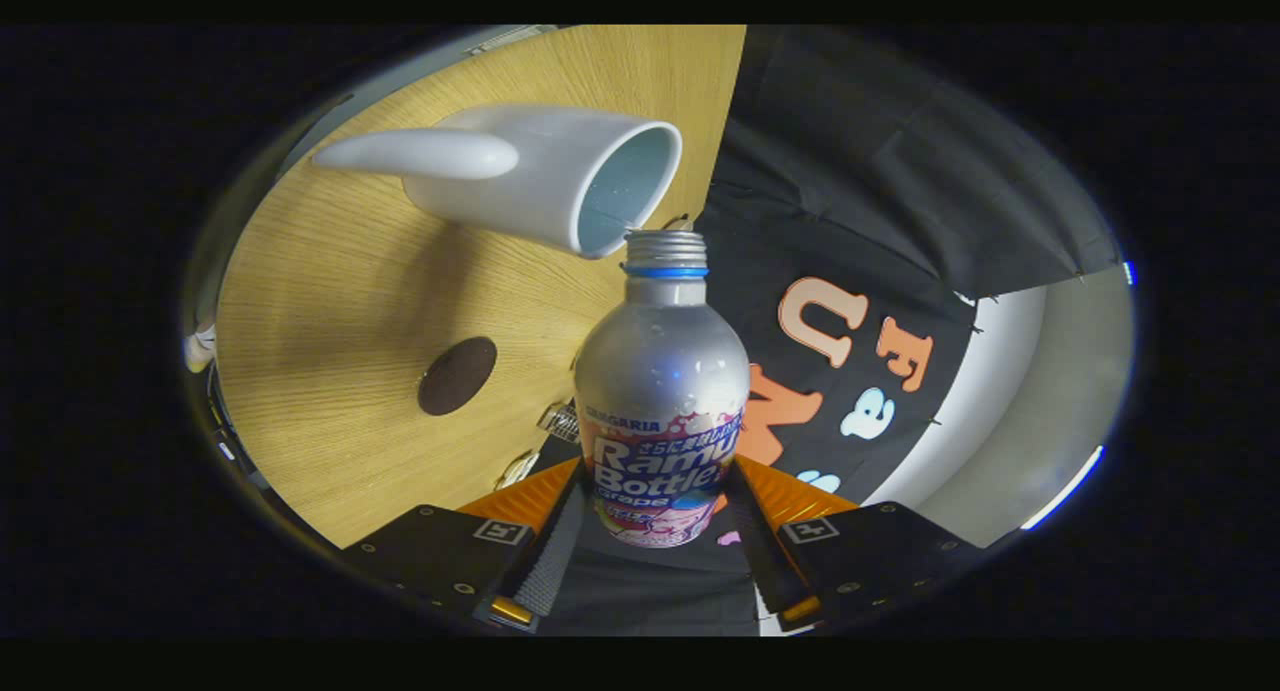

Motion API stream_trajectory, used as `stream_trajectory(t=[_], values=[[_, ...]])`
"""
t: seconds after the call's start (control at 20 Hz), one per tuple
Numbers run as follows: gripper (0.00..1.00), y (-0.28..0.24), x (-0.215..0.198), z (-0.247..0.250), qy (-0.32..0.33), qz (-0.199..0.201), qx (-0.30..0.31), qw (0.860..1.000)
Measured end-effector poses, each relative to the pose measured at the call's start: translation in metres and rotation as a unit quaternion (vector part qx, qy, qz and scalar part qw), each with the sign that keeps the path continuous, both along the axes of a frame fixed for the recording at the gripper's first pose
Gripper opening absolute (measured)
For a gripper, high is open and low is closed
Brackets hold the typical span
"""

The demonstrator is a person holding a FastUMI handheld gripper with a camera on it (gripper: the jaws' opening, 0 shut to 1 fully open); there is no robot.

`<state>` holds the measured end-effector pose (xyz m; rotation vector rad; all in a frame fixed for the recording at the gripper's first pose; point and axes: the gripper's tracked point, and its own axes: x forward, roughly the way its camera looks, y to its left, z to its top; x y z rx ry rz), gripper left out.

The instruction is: Take the bottle from table, then pour the juice into the cup, finally place the bottle on the coaster

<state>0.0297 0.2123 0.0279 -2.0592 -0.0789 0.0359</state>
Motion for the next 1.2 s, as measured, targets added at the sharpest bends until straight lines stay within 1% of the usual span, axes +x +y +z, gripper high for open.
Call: stream_trajectory(t=[0.3, 1.2], values=[[0.76, 0.002, 0.001, 0.003, 0.009, 0.001, -0.020, 1.000], [0.76, 0.011, -0.005, 0.005, 0.011, 0.011, -0.046, 0.999]])
